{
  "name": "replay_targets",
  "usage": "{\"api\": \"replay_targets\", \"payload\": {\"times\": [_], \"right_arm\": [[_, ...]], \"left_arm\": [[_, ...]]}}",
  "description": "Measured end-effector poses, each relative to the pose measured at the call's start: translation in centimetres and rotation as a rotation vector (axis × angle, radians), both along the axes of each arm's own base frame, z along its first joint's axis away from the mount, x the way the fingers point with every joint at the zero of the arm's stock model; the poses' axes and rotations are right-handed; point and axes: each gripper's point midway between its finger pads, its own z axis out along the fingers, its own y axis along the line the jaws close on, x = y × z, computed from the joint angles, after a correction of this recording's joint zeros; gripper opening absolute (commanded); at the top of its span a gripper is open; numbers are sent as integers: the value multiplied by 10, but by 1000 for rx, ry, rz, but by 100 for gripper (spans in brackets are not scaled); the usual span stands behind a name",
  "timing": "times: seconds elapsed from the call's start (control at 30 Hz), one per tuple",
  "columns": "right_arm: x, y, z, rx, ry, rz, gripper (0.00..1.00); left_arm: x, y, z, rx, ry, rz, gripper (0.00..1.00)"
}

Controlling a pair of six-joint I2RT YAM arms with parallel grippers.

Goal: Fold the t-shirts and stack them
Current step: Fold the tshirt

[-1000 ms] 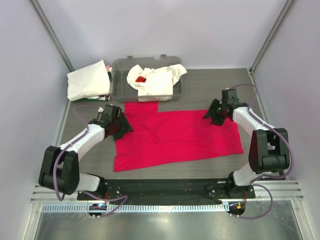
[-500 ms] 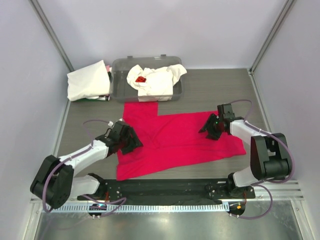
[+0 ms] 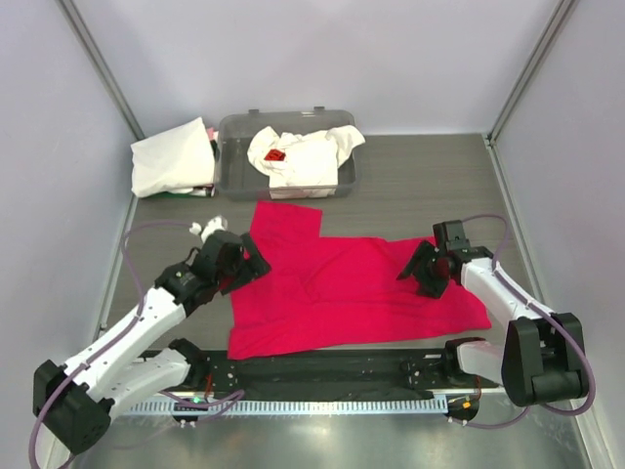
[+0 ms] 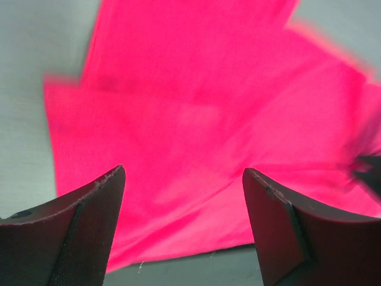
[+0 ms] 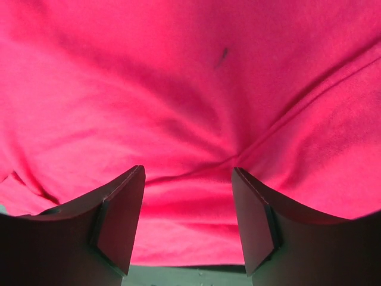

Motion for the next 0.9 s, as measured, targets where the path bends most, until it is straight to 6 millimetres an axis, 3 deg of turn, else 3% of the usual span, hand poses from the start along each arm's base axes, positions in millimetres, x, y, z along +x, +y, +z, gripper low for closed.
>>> {"api": "replay_targets", "payload": {"times": [0.1,0.2,0.27,0.33,0.5,0.7,0.9], "right_arm": [[9,0,15,-6,-18,16,67],[28,2,37,-8,-86,42,68],[38,4,50,-5,-127,58,68],[42,6,56,-1,-149,78,68],[41,12,59,25,-157,116,68],[40,19,61,58,-162,149,68],[40,21,63,66,-172,173,69]], "left_arm": [[42,6,35,42,-83,31,81],[94,19,40,68,-111,75,79],[120,27,21,108,-91,75,78],[135,28,-4,145,-51,43,77],[174,16,-48,190,0,-35,75],[221,11,-59,213,-39,-56,71],[234,8,-79,220,-29,-58,67]]}}
